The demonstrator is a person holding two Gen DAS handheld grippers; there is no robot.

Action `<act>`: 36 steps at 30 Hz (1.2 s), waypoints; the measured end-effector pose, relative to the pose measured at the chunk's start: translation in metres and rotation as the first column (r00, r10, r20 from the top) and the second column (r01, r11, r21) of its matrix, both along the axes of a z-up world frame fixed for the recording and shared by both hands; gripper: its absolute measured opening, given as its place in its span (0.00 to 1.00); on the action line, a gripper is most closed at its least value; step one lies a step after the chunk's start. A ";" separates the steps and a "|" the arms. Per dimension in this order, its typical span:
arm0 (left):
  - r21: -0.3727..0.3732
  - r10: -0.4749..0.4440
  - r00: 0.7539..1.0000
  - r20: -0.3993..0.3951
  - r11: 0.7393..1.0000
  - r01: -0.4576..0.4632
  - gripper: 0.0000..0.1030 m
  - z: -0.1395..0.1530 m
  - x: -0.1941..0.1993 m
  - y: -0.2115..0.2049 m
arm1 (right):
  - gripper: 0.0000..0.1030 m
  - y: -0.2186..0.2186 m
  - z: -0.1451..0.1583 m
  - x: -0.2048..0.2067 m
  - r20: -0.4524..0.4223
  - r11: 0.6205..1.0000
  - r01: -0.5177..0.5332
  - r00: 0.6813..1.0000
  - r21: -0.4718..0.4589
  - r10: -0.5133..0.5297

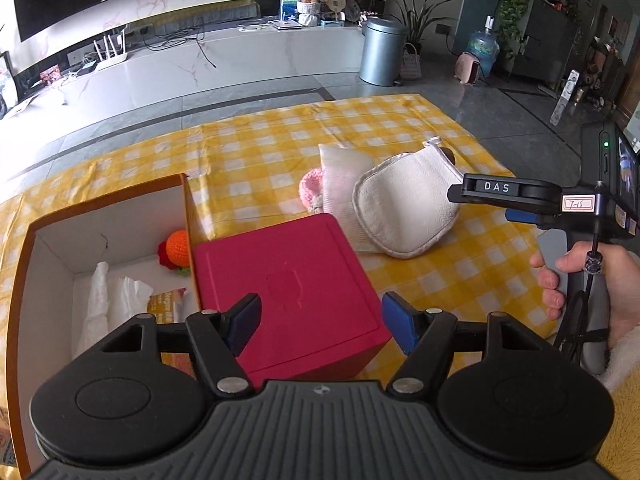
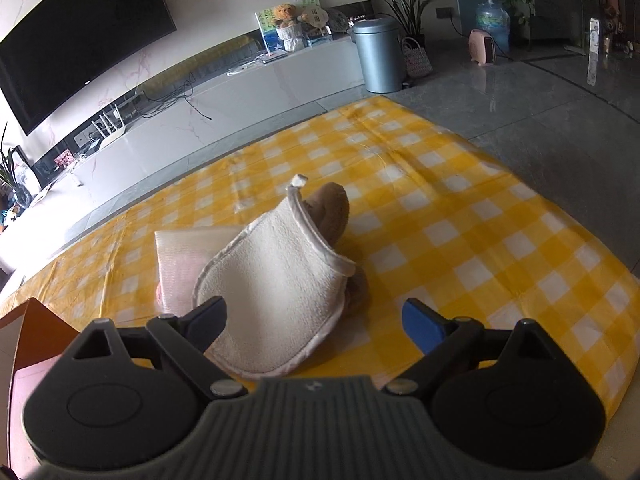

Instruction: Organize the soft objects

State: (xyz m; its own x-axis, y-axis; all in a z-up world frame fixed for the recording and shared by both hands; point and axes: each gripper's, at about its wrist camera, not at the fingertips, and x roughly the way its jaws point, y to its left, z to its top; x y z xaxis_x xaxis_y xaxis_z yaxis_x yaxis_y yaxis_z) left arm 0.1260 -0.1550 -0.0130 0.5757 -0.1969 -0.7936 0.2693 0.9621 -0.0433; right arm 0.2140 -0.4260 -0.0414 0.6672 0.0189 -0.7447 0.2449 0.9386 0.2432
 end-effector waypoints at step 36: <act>0.376 -0.136 0.990 0.020 0.919 0.119 0.83 -0.022 0.075 -0.104 | 0.06 -0.079 -0.001 -0.018 0.245 0.910 -0.028 0.966 0.414 -0.081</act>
State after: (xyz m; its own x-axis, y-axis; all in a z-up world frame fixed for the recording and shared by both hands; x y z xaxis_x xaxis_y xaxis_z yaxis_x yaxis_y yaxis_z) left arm 0.2013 -0.2594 -0.0345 0.6023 0.0341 -0.7976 0.3840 0.8635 0.3269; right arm 0.1959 -0.5048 -0.0420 0.8352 0.2660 -0.4813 0.1474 0.7350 0.6619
